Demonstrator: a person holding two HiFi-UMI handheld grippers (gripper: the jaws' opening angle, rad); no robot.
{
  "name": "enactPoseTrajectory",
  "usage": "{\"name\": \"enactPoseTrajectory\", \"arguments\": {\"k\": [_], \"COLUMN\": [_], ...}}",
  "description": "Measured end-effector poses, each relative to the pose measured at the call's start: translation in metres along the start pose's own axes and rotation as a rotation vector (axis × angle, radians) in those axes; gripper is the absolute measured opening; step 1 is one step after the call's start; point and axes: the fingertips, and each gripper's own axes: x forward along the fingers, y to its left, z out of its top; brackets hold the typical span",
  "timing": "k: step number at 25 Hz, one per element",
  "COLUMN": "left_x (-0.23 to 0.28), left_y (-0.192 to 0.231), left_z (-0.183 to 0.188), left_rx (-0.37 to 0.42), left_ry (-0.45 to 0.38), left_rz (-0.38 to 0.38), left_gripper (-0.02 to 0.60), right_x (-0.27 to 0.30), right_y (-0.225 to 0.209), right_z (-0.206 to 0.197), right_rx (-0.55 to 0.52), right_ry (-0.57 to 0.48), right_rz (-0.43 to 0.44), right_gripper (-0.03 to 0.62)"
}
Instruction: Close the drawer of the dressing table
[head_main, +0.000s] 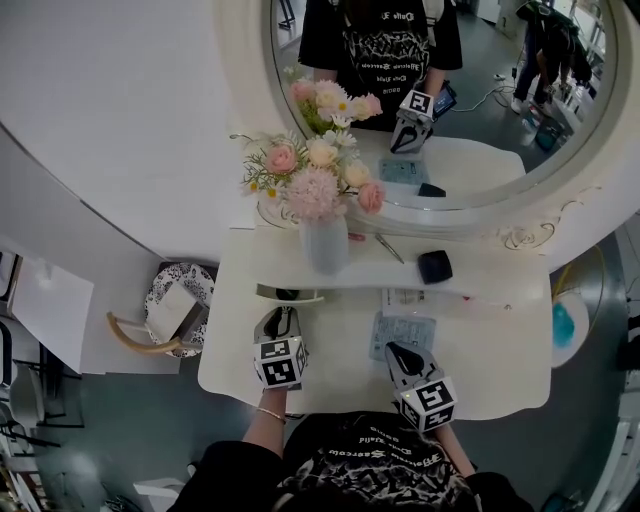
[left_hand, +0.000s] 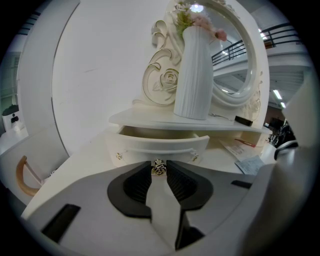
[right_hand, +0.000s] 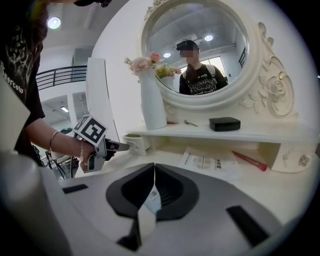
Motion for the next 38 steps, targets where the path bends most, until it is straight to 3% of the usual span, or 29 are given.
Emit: {"name": "enactPoseTrajectory", "arguments": {"k": [38], "left_x": [0.011], "left_y": [0.001], "left_z": [0.007], "left_rx": [0.014], "left_ry": [0.006], "left_rz": [-0.011], "left_gripper": [0.1], "right_x": [0.002], "right_y": [0.0], "right_z": [-0.002], "right_rx": [0.002], "right_ry": [0.006], "right_rz": [-0.011], "right_gripper": [0.014]}}
